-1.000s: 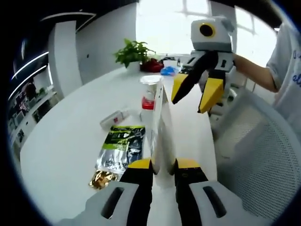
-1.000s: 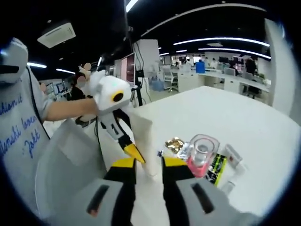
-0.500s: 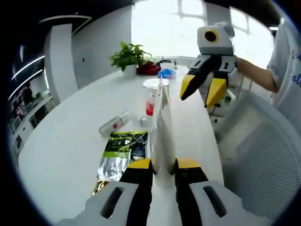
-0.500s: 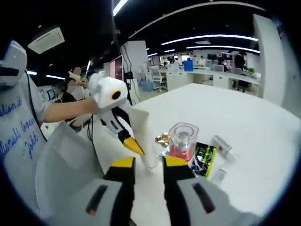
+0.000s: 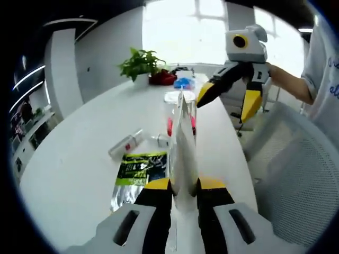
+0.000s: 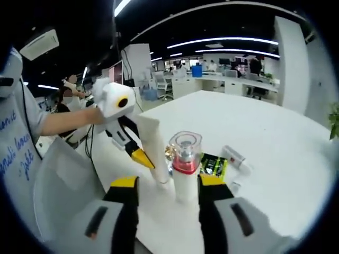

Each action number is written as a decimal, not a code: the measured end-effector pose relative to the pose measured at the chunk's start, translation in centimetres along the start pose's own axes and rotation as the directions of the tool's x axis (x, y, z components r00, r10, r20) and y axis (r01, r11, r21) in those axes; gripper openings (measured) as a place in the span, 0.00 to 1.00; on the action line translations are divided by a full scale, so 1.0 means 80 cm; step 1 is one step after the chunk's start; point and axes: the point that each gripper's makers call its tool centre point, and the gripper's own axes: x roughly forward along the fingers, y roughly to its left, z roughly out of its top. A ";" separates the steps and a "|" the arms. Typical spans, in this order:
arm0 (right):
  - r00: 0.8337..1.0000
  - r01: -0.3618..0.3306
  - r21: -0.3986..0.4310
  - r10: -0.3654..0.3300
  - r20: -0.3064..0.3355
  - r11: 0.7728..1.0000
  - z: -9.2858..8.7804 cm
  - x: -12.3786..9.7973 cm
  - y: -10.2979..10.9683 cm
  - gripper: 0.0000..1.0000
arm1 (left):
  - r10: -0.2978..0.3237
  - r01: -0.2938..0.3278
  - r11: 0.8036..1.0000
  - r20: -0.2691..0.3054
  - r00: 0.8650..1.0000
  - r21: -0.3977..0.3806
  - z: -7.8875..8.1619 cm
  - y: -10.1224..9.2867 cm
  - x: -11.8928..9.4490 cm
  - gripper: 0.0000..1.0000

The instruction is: Arrange the skincare products in the storage area until every visible bottle or jar stands upright without overlapping.

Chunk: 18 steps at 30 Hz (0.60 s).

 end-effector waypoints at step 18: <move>0.999 0.053 0.050 -0.052 -0.012 0.997 -0.009 -0.005 -0.005 0.70 | -0.021 0.021 1.000 0.008 1.000 0.008 0.009 0.003 0.013 0.14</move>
